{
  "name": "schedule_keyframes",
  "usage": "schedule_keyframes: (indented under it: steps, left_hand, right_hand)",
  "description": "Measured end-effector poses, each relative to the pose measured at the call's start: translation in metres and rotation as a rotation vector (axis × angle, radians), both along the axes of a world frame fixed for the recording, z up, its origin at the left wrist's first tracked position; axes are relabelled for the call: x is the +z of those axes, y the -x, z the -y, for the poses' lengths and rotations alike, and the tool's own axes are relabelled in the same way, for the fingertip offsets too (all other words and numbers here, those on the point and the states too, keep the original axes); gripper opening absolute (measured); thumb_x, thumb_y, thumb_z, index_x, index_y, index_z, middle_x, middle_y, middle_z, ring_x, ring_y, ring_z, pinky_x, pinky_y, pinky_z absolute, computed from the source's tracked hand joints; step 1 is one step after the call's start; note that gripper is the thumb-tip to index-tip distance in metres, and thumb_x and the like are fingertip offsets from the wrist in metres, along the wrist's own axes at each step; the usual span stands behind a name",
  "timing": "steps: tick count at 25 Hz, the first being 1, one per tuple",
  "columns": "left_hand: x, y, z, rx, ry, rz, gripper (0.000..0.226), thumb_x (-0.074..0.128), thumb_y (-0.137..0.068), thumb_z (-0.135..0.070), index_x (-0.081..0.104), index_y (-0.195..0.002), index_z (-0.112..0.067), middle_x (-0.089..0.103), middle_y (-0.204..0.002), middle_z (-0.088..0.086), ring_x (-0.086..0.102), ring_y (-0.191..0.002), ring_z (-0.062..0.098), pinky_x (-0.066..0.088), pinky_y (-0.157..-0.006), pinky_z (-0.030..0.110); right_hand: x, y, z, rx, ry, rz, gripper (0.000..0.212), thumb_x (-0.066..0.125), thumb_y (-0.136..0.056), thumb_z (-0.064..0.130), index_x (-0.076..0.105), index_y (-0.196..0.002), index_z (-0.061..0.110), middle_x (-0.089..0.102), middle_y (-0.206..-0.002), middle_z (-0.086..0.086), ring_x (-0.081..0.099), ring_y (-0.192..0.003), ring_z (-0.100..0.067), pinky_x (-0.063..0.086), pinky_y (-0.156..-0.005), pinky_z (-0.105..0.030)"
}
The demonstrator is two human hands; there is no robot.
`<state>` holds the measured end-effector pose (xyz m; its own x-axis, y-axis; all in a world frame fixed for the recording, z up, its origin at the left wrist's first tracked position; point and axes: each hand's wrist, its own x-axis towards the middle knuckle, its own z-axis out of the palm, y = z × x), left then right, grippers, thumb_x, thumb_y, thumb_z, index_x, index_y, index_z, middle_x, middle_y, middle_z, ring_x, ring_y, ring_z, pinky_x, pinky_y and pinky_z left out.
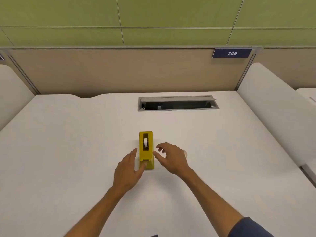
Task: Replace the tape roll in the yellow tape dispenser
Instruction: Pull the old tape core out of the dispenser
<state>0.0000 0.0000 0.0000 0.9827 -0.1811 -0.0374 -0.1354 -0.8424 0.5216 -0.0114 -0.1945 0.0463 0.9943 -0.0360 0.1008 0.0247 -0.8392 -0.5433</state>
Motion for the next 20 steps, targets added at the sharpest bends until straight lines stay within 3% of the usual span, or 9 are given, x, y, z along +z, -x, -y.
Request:
schedule_keyframes:
  steps: [2, 5, 10, 15, 20]
  left_hand:
    - [-0.005, -0.001, 0.004, 0.018, 0.024, -0.018, 0.089, 0.038, -0.078, -0.076, 0.016, -0.15, -0.028, 0.028, -0.157, -0.001, 0.031, -0.142, 0.022, 0.032, -0.111, 0.042]
    - [-0.014, 0.002, 0.008, 0.019, 0.018, 0.019, 0.089, 0.049, -0.078, -0.071, 0.024, -0.148, -0.021, 0.034, -0.154, 0.002, 0.033, -0.141, 0.022, 0.027, -0.113, 0.039]
    - [-0.021, -0.003, 0.016, -0.021, 0.108, 0.096, 0.072, 0.061, -0.077, -0.061, 0.044, -0.134, -0.02, 0.052, -0.135, 0.001, 0.046, -0.128, 0.022, 0.038, -0.107, 0.044]
    - [-0.028, -0.008, 0.029, 0.057, 0.157, 0.033, 0.089, 0.057, -0.073, -0.068, 0.031, -0.143, -0.019, 0.04, -0.148, 0.004, 0.035, -0.138, 0.024, 0.022, -0.118, 0.046]
    - [-0.04, -0.006, 0.029, 0.054, 0.16, 0.065, 0.096, 0.043, -0.073, -0.079, 0.023, -0.147, -0.02, 0.039, -0.15, 0.001, 0.035, -0.139, 0.019, 0.017, -0.12, 0.044]
  right_hand:
    - [0.0, -0.008, -0.006, 0.011, -0.012, -0.002, 0.034, 0.054, -0.089, 0.052, 0.063, -0.111, 0.027, 0.068, -0.102, 0.012, 0.062, -0.088, -0.008, 0.048, -0.072, -0.029]
    - [-0.004, -0.019, -0.013, 0.006, -0.015, -0.02, 0.032, 0.055, -0.088, 0.05, 0.062, -0.11, 0.028, 0.068, -0.103, 0.011, 0.062, -0.09, -0.01, 0.045, -0.07, -0.029]
    - [-0.01, -0.036, -0.02, 0.014, -0.009, -0.041, 0.036, 0.056, -0.089, 0.047, 0.061, -0.116, 0.025, 0.064, -0.115, 0.006, 0.06, -0.101, -0.015, 0.047, -0.076, -0.032]
    - [-0.013, -0.05, -0.02, 0.028, 0.012, -0.039, 0.041, 0.057, -0.089, 0.044, 0.057, -0.123, 0.021, 0.058, -0.124, 0.001, 0.055, -0.109, -0.018, 0.049, -0.08, -0.034]
    - [-0.01, -0.062, -0.02, 0.112, 0.136, -0.036, 0.048, 0.059, -0.09, 0.042, 0.054, -0.13, 0.016, 0.053, -0.133, -0.005, 0.047, -0.12, -0.023, 0.043, -0.092, -0.038]
